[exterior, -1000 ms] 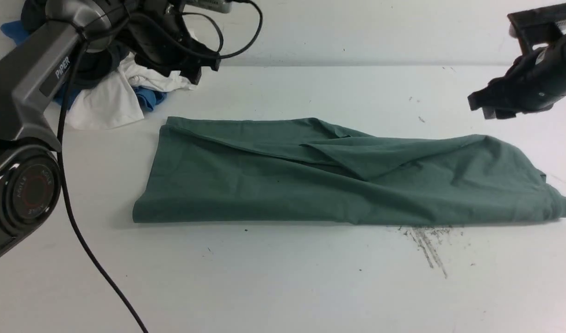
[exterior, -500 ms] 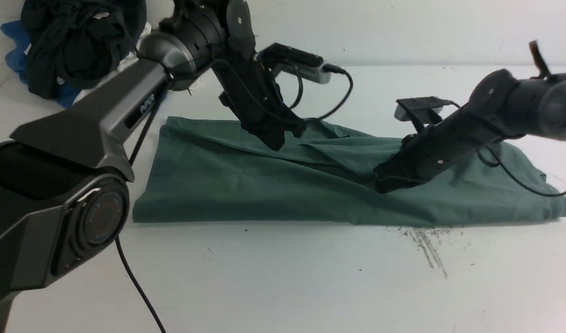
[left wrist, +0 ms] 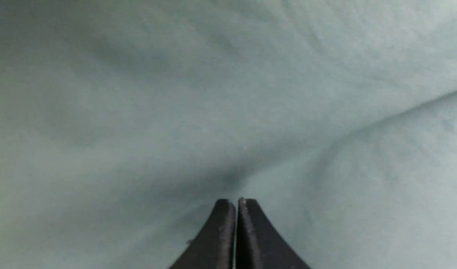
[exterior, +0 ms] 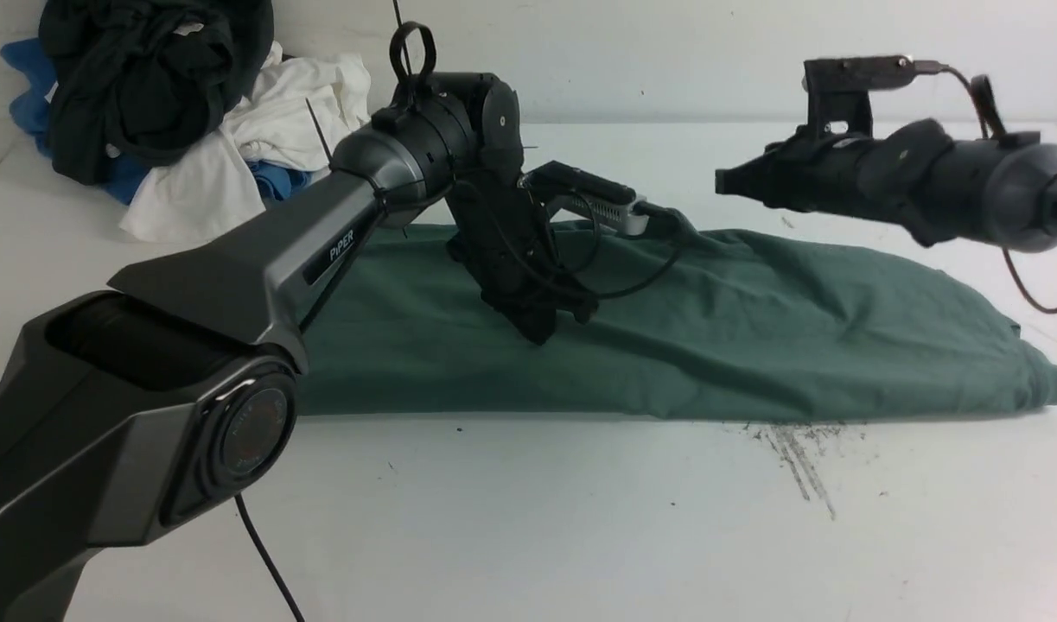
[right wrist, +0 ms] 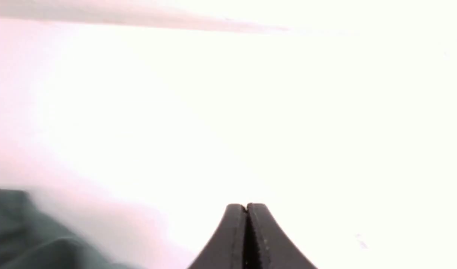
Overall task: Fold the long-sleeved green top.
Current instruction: Use both arms to drag the lower edge of the fabric forward and fold it over the upper edge
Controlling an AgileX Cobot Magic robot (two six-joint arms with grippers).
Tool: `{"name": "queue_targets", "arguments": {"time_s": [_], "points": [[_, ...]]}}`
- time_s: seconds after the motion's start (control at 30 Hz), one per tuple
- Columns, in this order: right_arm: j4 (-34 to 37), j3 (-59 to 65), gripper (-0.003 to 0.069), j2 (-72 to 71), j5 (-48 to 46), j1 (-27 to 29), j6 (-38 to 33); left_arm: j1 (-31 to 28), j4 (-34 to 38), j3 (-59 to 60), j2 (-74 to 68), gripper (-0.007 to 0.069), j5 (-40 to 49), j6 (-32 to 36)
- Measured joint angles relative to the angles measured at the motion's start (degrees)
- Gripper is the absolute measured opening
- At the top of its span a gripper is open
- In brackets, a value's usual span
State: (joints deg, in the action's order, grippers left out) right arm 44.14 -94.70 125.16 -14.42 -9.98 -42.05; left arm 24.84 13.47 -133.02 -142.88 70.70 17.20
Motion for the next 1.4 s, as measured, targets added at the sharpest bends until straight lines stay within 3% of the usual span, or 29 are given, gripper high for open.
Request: {"name": "queue_targets", "arguments": {"time_s": [0.2,0.27,0.47,0.63,0.77,0.93,1.07,1.27,1.4], "points": [[-4.8,-4.9,-0.0014,0.3,-33.4,0.0,0.1,-2.2,-6.2,0.0,0.0,-0.0008,-0.1,-0.8],[-6.4,-4.9,-0.0014,1.1,-36.3,0.0,-0.2,-3.6,-6.8,0.0,0.0,-0.0008,-1.7,-1.5],[-6.6,-5.0,-0.0014,4.6,-29.5,0.4,-0.6,-7.0,-7.0,0.0,-0.9,-0.0008,-14.0,-5.3],[3.4,-5.7,-0.0010,8.0,-13.1,0.5,-0.1,-9.7,-6.5,0.0,-3.0,-0.0008,-19.9,-10.8],[9.8,-9.2,-0.0010,9.2,-15.2,0.6,0.5,-11.2,-6.6,-1.0,-3.3,-0.0007,-16.6,-11.3],[10.8,-15.3,-0.0010,9.3,-28.5,-1.1,-1.1,-11.7,-6.6,-6.2,-1.5,-0.0007,-5.8,-9.3],[10.6,-16.6,-0.0010,9.9,-32.6,-3.1,-2.6,-11.7,-5.8,-8.7,0.7,-0.0007,-0.8,-7.6],[8.9,-16.9,-0.0010,15.0,-27.6,-3.6,-5.2,-11.6,-5.0,-9.3,1.4,-0.0007,0.1,-5.5],[7.3,-16.9,-0.0008,15.0,-20.9,-2.3,1.2,-11.5,-4.9,-9.2,1.1,-0.0007,0.2,-5.5]]}}
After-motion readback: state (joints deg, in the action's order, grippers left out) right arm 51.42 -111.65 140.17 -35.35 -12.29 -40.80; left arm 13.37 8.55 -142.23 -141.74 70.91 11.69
